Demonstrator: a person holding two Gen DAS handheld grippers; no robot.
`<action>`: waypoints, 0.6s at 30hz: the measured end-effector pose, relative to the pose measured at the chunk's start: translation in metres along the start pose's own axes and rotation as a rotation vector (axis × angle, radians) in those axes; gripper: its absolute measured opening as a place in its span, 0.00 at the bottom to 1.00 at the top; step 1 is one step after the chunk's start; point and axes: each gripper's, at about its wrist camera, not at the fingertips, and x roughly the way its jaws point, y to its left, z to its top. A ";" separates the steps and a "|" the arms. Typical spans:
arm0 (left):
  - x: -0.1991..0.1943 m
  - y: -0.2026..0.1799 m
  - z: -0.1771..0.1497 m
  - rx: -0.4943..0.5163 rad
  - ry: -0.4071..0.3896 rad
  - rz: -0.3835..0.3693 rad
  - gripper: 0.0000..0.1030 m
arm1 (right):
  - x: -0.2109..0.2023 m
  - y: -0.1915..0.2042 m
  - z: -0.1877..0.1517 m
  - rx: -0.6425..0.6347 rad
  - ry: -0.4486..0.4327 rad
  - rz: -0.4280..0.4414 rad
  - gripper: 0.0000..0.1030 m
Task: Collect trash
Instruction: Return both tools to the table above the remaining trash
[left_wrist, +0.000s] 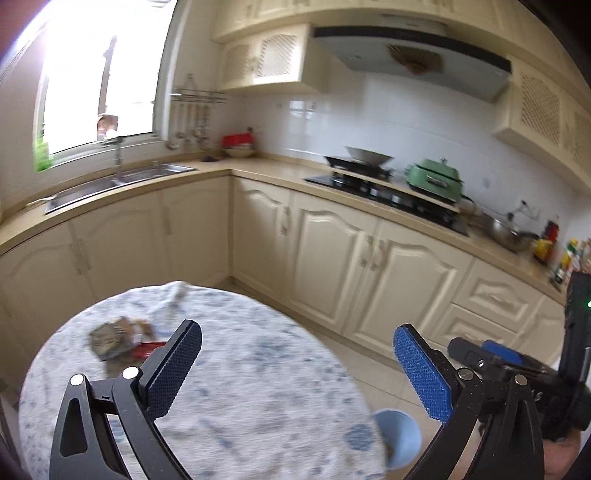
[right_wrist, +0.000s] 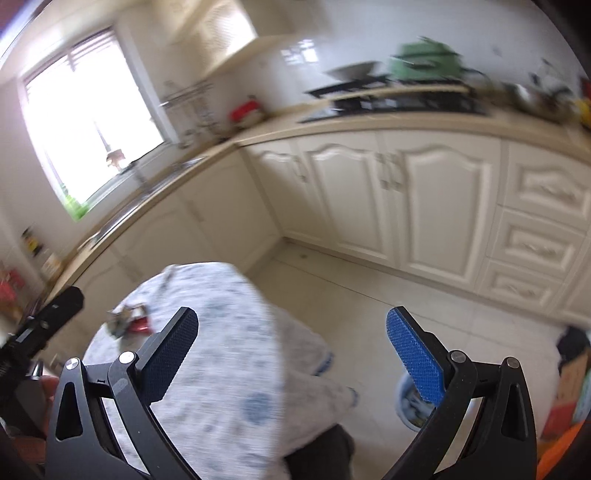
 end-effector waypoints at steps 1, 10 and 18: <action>-0.010 0.014 -0.005 -0.013 -0.005 0.019 0.99 | 0.004 0.019 0.002 -0.032 0.002 0.020 1.00; -0.057 0.096 -0.030 -0.088 -0.020 0.198 0.99 | 0.048 0.148 -0.007 -0.283 0.072 0.160 1.00; -0.028 0.151 -0.041 -0.100 0.043 0.285 0.99 | 0.122 0.216 -0.027 -0.458 0.177 0.222 1.00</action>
